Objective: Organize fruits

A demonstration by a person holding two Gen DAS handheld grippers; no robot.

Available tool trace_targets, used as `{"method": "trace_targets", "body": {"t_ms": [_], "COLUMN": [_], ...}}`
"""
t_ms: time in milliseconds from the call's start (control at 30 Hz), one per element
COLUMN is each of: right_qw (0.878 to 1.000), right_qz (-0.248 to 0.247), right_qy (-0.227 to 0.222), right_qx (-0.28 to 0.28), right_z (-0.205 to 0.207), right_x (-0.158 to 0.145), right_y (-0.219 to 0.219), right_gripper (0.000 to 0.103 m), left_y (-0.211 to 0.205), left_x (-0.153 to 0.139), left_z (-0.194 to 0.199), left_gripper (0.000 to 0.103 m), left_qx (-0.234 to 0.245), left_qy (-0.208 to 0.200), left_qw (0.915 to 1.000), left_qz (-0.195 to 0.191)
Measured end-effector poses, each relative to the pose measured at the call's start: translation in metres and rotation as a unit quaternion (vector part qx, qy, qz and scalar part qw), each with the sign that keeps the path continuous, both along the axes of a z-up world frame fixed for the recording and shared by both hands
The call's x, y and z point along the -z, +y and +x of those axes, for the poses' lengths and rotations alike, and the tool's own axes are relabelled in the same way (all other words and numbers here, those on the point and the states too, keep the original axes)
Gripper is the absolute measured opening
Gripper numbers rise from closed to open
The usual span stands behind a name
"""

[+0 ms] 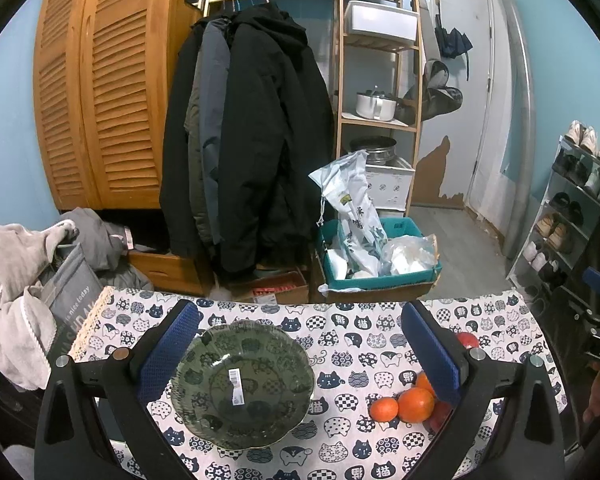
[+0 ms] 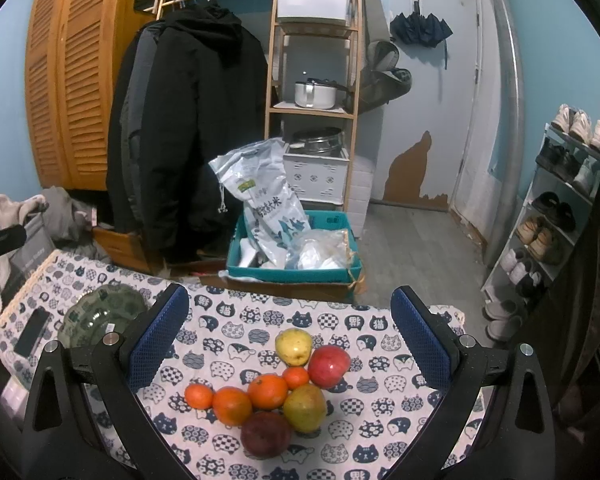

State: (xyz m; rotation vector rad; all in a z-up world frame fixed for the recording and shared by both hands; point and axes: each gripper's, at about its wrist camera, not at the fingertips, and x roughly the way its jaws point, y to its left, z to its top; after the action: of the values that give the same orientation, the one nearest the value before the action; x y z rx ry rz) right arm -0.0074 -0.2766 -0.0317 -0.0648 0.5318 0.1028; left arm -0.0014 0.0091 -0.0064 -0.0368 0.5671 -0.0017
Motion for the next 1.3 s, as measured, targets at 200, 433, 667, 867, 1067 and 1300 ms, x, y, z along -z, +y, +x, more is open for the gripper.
{"method": "trace_targets", "body": {"t_ms": [200, 433, 667, 867, 1067, 1300], "right_qw": [1.0, 1.0, 1.0, 1.0, 1.0, 1.0], "right_qz": [-0.001, 0.0, -0.001, -0.001, 0.0, -0.003], "right_qy": [-0.001, 0.0, 0.0, 0.0, 0.003, 0.015], "right_qx": [0.001, 0.0, -0.001, -0.001, 0.001, 0.009], "right_z": [0.0, 0.0, 0.0, 0.0, -0.001, -0.002], "right_x": [0.0, -0.001, -0.001, -0.002, 0.003, 0.011], "right_y": [0.0, 0.0, 0.0, -0.001, 0.001, -0.004], "right_gripper": [0.1, 0.1, 0.1, 0.1, 0.1, 0.1], "left_y": [0.003, 0.003, 0.0, -0.001, -0.002, -0.008], "left_x": [0.006, 0.005, 0.005, 0.004, 0.004, 0.015], "left_z": [-0.001, 0.001, 0.003, 0.004, 0.004, 0.012], "left_gripper": [0.102, 0.102, 0.102, 0.102, 0.102, 0.102], "left_qx": [-0.003, -0.003, -0.004, -0.006, -0.007, -0.002], "left_qy": [0.006, 0.009, 0.012, 0.015, 0.018, 0.029], "left_qw": [1.0, 1.0, 0.9999, 0.9999, 0.9998, 0.9995], "left_qz": [-0.001, 0.001, 0.003, 0.005, 0.005, 0.009]}}
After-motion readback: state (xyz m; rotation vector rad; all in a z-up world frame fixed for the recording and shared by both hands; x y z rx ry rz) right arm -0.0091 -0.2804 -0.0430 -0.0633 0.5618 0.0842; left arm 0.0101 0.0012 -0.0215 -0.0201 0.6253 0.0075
